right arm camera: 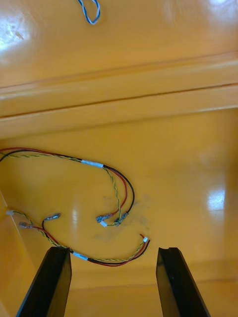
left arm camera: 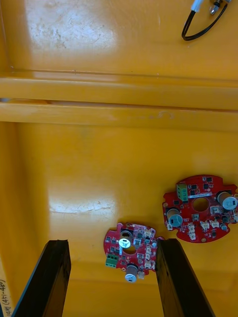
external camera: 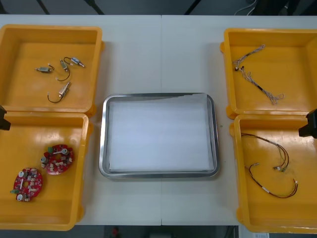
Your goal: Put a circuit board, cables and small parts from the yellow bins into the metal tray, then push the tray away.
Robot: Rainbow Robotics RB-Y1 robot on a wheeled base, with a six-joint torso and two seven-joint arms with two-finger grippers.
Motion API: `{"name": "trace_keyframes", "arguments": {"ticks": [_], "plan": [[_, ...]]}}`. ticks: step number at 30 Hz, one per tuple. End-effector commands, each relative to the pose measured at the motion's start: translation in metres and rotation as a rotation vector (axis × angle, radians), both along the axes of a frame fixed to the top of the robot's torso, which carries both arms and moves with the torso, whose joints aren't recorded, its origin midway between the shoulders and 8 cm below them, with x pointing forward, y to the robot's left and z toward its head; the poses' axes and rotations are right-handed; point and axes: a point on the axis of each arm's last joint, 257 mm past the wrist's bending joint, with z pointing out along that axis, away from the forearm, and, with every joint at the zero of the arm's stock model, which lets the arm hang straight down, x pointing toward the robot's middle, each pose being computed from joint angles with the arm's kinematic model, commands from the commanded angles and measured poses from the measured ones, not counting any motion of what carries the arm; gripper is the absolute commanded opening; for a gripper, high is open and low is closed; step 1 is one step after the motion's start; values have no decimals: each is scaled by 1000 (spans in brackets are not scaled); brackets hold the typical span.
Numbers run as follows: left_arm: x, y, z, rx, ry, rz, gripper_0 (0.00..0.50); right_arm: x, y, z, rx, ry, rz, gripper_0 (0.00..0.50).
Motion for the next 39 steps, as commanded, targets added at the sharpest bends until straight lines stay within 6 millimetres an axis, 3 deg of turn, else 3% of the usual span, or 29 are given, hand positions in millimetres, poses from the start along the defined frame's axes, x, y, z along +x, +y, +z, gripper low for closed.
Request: {"name": "trace_keyframes", "arguments": {"ticks": [1, 3, 4, 5, 12, 20, 33, 39], "plan": [[-4, -3, -8, -8, 16, -16, 500, -6, 2, -2, -33, 11, 104, 500], [-4, -3, -8, -8, 16, -16, 500, -5, 2, 1, -54, 4, 160, 500], [-15, -10, -29, -36, 54, -19, 500, -4, 2, 1, -70, -1, 202, 500], [-16, -12, -33, -44, 59, -18, 500, -3, 3, 1, -76, -6, 237, 500], [-11, -8, -36, -67, 38, 1, 500, 4, 13, -1, -134, -45, 457, 500], [-16, 13, -45, -96, 65, 88, 500, 11, 19, -19, -182, -141, 649, 500], [-38, 41, -52, -150, 80, 232, 500, 18, 30, -48, -250, -213, 797, 500], [-43, 47, -63, -177, 41, 259, 500, 23, 25, -73, -273, -223, 808, 500]]}}
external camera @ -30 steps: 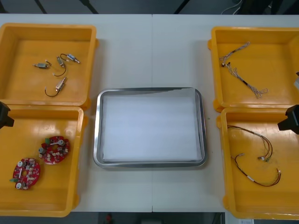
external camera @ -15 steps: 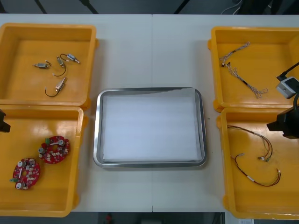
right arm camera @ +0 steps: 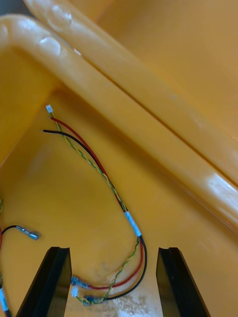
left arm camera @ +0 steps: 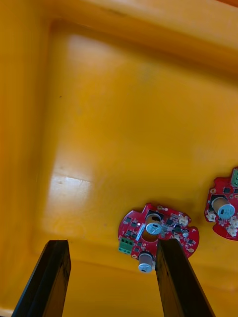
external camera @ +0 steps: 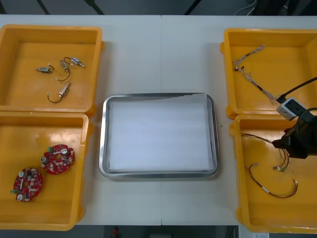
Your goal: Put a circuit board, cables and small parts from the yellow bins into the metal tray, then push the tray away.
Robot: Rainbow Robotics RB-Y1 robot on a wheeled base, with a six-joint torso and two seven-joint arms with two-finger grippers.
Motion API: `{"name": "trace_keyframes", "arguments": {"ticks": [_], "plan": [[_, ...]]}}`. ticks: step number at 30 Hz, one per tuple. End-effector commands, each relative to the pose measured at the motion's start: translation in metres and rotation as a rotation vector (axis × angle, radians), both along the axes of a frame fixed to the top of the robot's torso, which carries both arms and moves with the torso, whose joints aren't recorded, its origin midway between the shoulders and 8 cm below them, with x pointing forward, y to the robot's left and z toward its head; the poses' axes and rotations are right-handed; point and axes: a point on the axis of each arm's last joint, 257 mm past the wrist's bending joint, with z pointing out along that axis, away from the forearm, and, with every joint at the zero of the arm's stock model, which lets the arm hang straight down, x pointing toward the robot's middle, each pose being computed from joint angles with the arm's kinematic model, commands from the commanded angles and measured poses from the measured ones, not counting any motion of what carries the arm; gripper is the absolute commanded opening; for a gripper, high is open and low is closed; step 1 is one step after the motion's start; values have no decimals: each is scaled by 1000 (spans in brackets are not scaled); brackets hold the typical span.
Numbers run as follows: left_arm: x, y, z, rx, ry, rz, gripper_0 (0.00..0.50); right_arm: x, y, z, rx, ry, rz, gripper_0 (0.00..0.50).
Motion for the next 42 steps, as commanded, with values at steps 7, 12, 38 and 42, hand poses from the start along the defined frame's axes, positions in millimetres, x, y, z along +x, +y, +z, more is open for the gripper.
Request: {"name": "trace_keyframes", "arguments": {"ticks": [7, 12, 38, 42], "plan": [[-5, -3, -20, -52, -57, 68, 500, -4, -24, -29, -76, 16, 3, 500], [-5, -6, -33, -61, -97, 67, 500, 1, -30, -29, -90, 6, 0, 500], [-13, -40, -73, -119, -114, 136, 500, 24, -20, -34, -39, -67, 13, 500], [-13, -41, -77, -129, -113, 177, 500, 29, -19, -38, -27, -72, 8, 500]]}}
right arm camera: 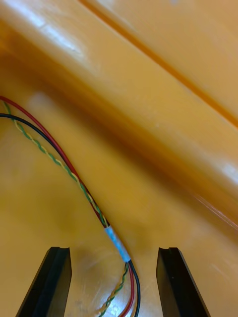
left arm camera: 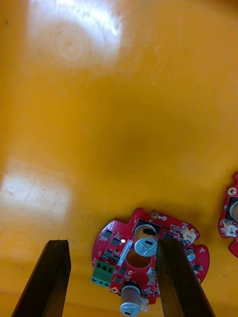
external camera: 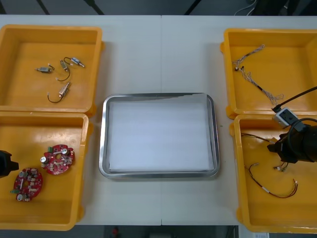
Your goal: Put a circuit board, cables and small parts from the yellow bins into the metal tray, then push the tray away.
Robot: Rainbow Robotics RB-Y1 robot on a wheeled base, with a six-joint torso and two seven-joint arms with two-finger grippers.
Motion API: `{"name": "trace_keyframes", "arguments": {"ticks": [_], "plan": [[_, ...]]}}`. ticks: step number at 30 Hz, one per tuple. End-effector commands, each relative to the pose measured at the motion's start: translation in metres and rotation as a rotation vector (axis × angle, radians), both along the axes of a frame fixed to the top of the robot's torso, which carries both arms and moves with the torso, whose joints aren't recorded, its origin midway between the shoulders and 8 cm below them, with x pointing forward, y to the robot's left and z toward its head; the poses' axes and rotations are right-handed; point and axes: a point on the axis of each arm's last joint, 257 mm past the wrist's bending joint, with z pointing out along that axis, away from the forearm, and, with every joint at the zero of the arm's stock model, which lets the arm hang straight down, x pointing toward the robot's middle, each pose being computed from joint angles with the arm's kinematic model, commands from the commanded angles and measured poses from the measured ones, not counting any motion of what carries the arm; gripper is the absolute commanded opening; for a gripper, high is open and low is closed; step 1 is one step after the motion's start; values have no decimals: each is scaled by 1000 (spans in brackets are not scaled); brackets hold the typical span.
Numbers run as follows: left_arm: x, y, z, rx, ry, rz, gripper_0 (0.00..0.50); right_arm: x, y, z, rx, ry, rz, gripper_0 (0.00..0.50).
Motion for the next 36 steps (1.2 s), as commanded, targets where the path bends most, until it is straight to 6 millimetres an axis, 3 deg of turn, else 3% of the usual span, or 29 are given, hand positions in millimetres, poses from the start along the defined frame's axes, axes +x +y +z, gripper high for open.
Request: {"name": "trace_keyframes", "arguments": {"ticks": [1, 9, 28, 29, 30, 31, 33, 35, 36], "plan": [[3, -16, -6, -70, -9, 105, 500, 11, -4, 6, -34, -22, 35, 500], [9, -19, -9, -89, -22, 170, 500, 15, -4, 9, -27, -31, 31, 500], [10, -36, -17, -133, -21, 182, 500, 10, 1, -9, 13, 15, 8, 500], [9, -36, -19, -132, -18, 180, 500, 9, 2, -9, 14, 17, 8, 475], [9, -37, -20, -134, -18, 181, 500, 9, 2, -10, 16, 19, 8, 384], [8, -37, -21, -133, -17, 182, 500, 8, 2, -10, 19, 21, 5, 334], [7, -37, -22, -133, -13, 181, 500, 7, 4, -11, 24, 25, 5, 64], [8, -38, -21, -135, -16, 181, 500, 8, 2, -12, 28, 28, -2, 0], [8, -38, -22, -138, -18, 182, 500, 6, 2, -13, 28, 33, -2, 0]]}}
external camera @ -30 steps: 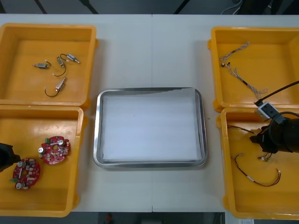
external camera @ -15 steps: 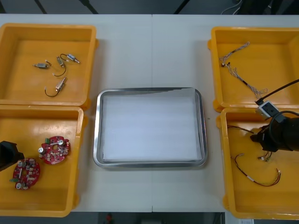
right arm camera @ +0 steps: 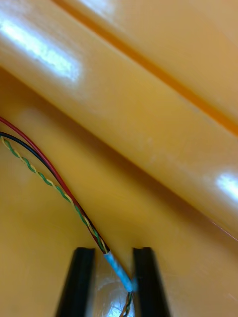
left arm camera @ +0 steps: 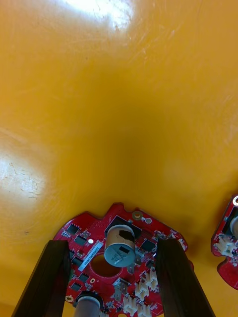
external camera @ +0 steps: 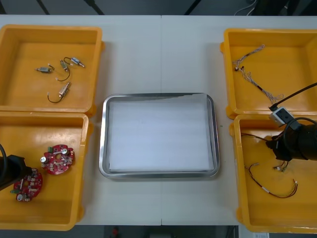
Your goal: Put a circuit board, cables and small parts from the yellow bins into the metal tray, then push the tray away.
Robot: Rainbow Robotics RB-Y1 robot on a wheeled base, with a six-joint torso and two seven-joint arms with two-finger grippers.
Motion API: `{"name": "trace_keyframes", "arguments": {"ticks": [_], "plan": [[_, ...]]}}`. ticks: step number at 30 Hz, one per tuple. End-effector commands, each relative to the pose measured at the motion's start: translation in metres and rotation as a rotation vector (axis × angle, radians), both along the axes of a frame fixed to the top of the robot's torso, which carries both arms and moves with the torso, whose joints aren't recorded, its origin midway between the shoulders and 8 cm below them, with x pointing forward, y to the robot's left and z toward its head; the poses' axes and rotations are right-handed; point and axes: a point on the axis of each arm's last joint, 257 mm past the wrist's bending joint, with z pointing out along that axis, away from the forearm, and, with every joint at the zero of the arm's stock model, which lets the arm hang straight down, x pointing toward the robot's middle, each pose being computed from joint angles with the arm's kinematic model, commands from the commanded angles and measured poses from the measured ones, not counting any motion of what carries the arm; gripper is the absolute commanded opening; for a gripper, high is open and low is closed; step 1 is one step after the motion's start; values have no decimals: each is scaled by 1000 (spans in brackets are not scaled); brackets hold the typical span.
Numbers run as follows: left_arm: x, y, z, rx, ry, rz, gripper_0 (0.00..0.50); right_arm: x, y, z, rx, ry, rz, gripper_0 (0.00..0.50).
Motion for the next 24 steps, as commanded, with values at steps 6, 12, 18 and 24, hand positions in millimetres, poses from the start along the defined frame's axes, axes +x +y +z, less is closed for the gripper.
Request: {"name": "trace_keyframes", "arguments": {"ticks": [6, 12, 18, 24], "plan": [[13, -13, 6, -42, -39, 36, 500, -3, -3, -3, -19, 18, 19, 0], [14, -15, 5, -43, -47, 38, 500, 2, -2, 18, -60, 9, 55, 0], [12, -14, 3, -42, -42, 37, 500, -1, -6, 47, -98, 22, 70, 0], [10, -14, 2, -41, -40, 35, 349, -9, -7, 74, -115, 48, 77, 0]]}}
